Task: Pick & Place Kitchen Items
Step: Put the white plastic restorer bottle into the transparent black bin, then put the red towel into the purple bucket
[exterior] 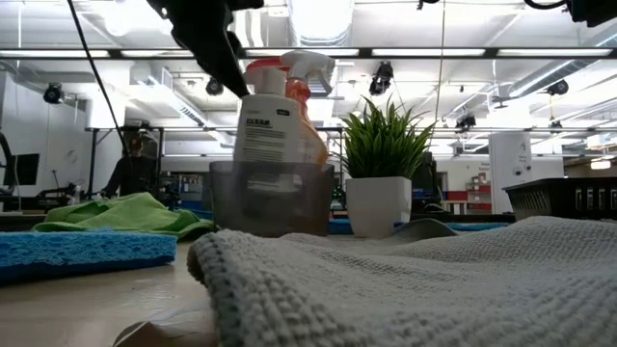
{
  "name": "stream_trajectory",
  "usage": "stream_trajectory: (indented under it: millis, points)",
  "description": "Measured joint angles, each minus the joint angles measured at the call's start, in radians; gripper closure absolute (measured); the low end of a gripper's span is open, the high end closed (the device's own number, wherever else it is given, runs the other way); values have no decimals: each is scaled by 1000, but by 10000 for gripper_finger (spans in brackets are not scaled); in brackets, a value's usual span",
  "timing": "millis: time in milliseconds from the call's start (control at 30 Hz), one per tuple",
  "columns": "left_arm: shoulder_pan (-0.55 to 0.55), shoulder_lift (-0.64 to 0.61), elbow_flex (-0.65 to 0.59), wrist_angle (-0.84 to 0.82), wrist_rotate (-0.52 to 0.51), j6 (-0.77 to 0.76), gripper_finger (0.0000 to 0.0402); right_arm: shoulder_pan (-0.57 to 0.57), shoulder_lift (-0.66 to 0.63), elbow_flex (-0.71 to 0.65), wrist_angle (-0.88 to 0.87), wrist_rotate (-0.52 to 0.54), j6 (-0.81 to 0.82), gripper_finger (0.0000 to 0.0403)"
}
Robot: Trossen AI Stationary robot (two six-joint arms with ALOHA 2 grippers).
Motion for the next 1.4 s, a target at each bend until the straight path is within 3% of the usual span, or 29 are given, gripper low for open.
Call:
stream_trajectory:
  millis: [233,600,800,900,1100,1400]
  points:
    - [0,-10,10,-5,0,4,125,0,0,0,-8,0,0,277]
    - [-7,-101,10,2,-43,-14,123,1,0,0,-9,0,1,277]
    - [-74,-203,-15,77,-121,-6,123,11,3,0,-7,-17,0,277]
    - [-143,-281,-103,258,-184,34,123,13,35,-3,77,-72,-12,277]
    - [-264,-445,-407,658,-310,93,123,14,191,-20,310,-106,-27,277]
    - [-294,-543,-732,852,-316,-11,123,20,225,-5,258,20,-30,277]
